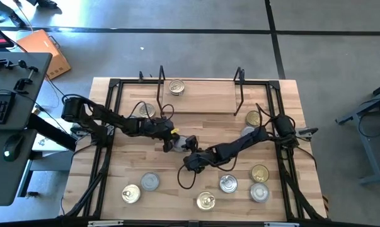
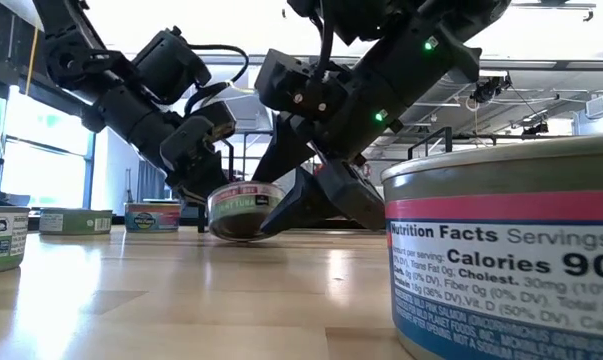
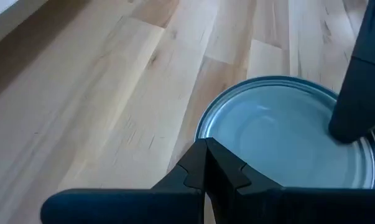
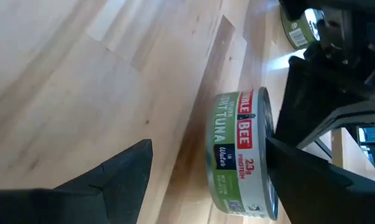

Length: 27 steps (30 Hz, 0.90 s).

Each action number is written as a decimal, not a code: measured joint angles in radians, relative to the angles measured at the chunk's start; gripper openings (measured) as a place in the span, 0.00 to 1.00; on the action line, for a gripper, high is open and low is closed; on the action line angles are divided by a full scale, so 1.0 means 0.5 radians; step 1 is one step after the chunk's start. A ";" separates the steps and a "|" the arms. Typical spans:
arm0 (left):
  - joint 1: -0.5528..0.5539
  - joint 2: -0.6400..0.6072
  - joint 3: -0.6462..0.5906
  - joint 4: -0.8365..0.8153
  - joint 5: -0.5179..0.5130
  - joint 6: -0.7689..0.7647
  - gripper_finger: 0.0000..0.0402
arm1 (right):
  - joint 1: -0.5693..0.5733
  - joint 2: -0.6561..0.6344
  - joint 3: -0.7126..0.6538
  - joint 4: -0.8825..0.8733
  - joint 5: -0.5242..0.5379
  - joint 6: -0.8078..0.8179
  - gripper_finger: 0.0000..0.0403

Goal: Stack canned seafood by type on shelf
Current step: Put the green tuna can on the shelf

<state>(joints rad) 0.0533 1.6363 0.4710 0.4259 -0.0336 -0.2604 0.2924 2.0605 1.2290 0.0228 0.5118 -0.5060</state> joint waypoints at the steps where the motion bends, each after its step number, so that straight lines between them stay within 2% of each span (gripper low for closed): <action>1: -0.001 0.002 -0.001 0.012 0.012 0.000 0.00 | -0.001 0.000 0.000 -0.001 -0.002 0.000 0.74; 7: -0.006 0.005 -0.002 0.026 0.069 0.015 0.00 | -0.032 0.000 0.000 0.016 -0.006 0.007 0.74; 10: -0.011 0.011 -0.006 -0.008 0.123 0.009 0.00 | -0.057 -0.001 0.001 0.035 0.102 0.013 0.70; 13: -0.037 0.015 -0.016 -0.044 0.129 0.013 0.00 | -0.091 -0.001 0.001 0.054 0.122 0.017 0.61; 19: -0.070 0.015 -0.012 -0.020 0.079 0.006 0.00 | -0.101 -0.001 0.001 0.059 0.017 0.015 0.31; 27: -0.070 0.005 -0.008 0.005 -0.020 0.050 0.00 | -0.078 -0.012 0.001 0.013 -0.010 0.187 0.31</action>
<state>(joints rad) 0.0181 1.6386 0.4667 0.4285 -0.0437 -0.2352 0.2532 2.0547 1.2293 0.0291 0.5068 -0.4126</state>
